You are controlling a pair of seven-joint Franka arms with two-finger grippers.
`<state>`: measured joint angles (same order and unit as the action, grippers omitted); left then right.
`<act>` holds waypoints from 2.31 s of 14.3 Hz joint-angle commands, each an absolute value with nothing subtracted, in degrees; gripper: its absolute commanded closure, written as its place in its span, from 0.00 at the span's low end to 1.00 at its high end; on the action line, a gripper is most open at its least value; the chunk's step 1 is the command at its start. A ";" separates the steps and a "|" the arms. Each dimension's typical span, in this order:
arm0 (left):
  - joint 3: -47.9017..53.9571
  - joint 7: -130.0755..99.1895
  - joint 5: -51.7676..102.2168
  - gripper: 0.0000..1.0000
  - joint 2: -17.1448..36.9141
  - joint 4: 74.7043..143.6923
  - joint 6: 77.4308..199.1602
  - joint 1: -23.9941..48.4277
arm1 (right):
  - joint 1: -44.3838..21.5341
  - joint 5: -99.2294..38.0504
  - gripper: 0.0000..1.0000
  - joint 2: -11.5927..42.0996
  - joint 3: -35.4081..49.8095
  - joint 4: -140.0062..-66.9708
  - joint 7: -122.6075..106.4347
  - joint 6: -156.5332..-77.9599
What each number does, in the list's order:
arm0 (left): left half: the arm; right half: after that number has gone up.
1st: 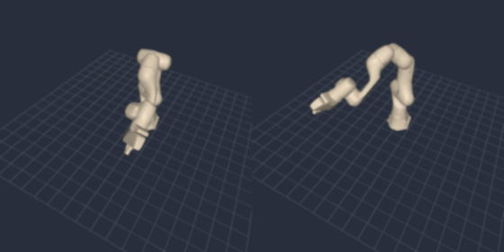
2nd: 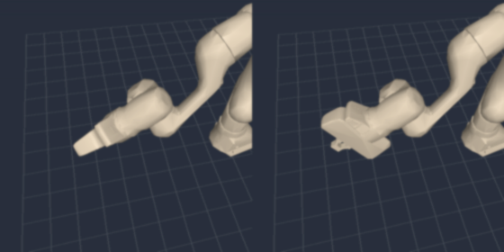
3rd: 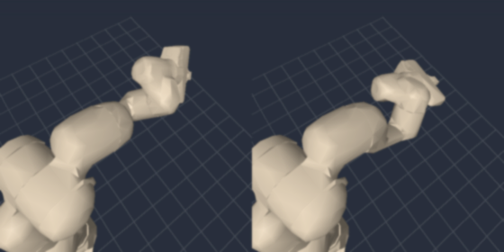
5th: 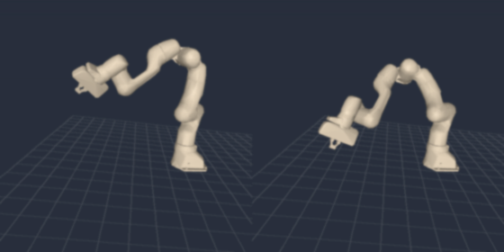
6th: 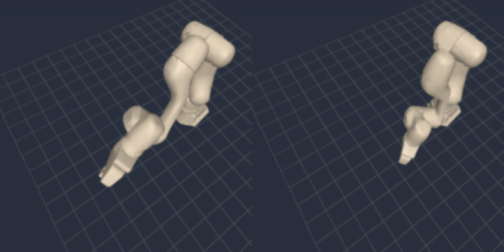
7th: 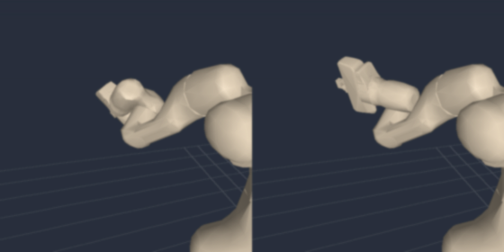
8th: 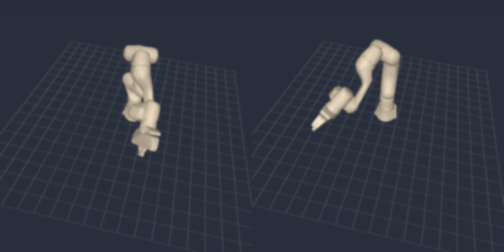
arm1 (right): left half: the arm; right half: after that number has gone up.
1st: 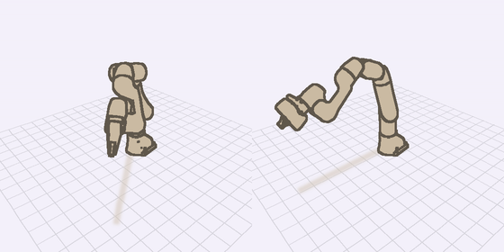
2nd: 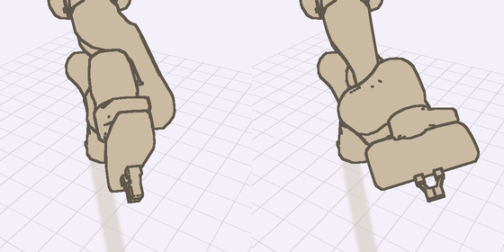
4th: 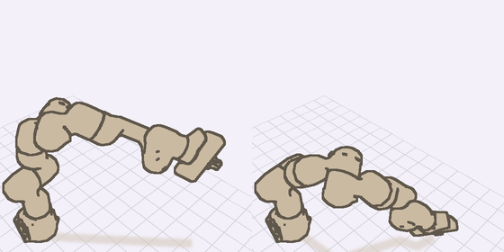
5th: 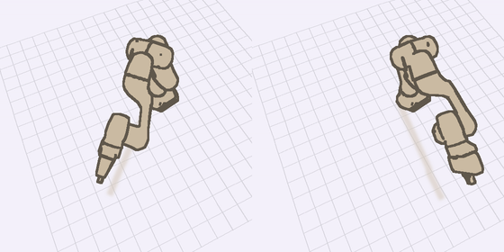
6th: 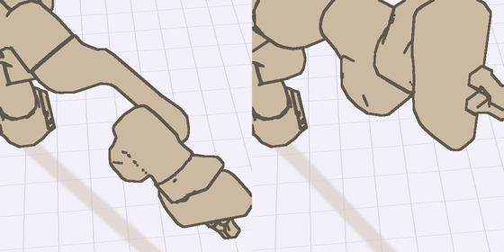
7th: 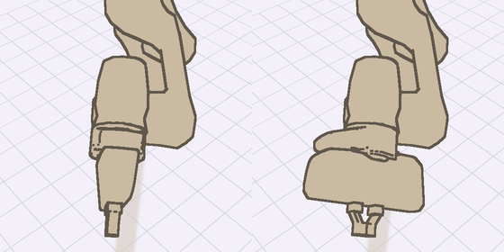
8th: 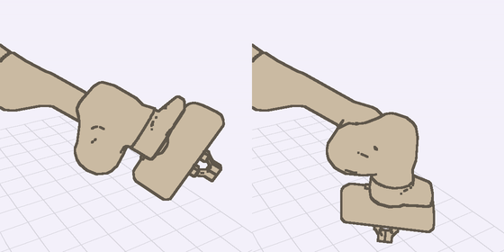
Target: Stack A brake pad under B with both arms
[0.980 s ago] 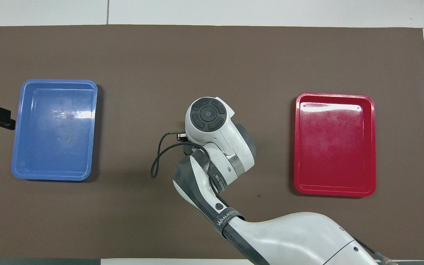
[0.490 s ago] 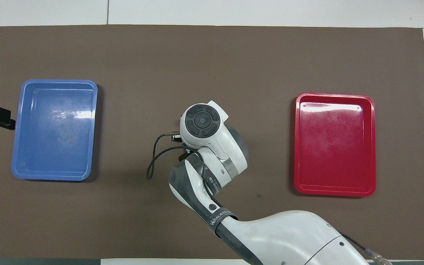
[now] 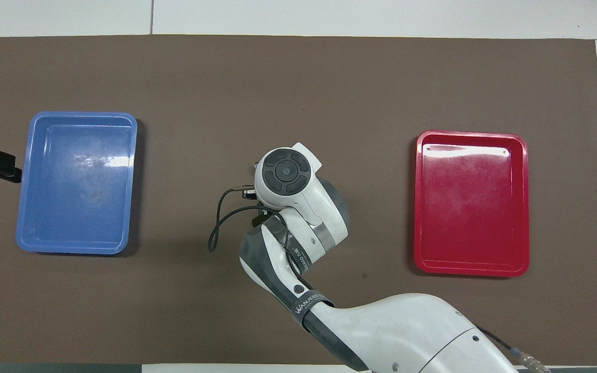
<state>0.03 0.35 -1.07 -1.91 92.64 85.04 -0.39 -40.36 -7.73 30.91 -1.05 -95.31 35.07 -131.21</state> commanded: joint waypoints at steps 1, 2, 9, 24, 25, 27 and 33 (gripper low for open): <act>0.26 0.88 -0.62 0.00 -2.37 93.08 84.38 -1.05 | -40.34 -8.79 0.99 30.67 -0.62 -96.33 36.12 -132.98; 0.26 0.88 -0.62 0.00 -2.37 93.08 84.38 -1.05 | -40.34 -8.88 0.95 30.67 -0.62 -96.33 36.56 -132.98; 0.26 0.88 -0.62 0.00 -2.37 93.08 84.38 -1.05 | -40.87 -8.61 0.00 29.97 -0.53 -93.70 37.44 -129.83; 0.26 0.88 -0.62 0.00 -2.37 93.08 84.38 -1.05 | -8.81 0.26 0.00 5.12 -1.14 -94.31 16.56 -95.65; 0.26 0.88 -0.62 0.00 -2.37 92.99 84.38 -1.05 | -6.00 0.26 0.00 3.36 -1.14 -94.31 13.22 -93.80; 0.26 0.88 -0.62 0.00 -2.37 93.08 84.38 -1.05 | 1.19 -0.26 0.00 0.10 -1.06 -94.31 5.31 -90.11; 0.26 0.88 -0.62 0.00 -2.37 92.99 84.38 -1.05 | 5.63 0.00 0.00 -5.97 -2.55 -95.54 -1.49 -84.11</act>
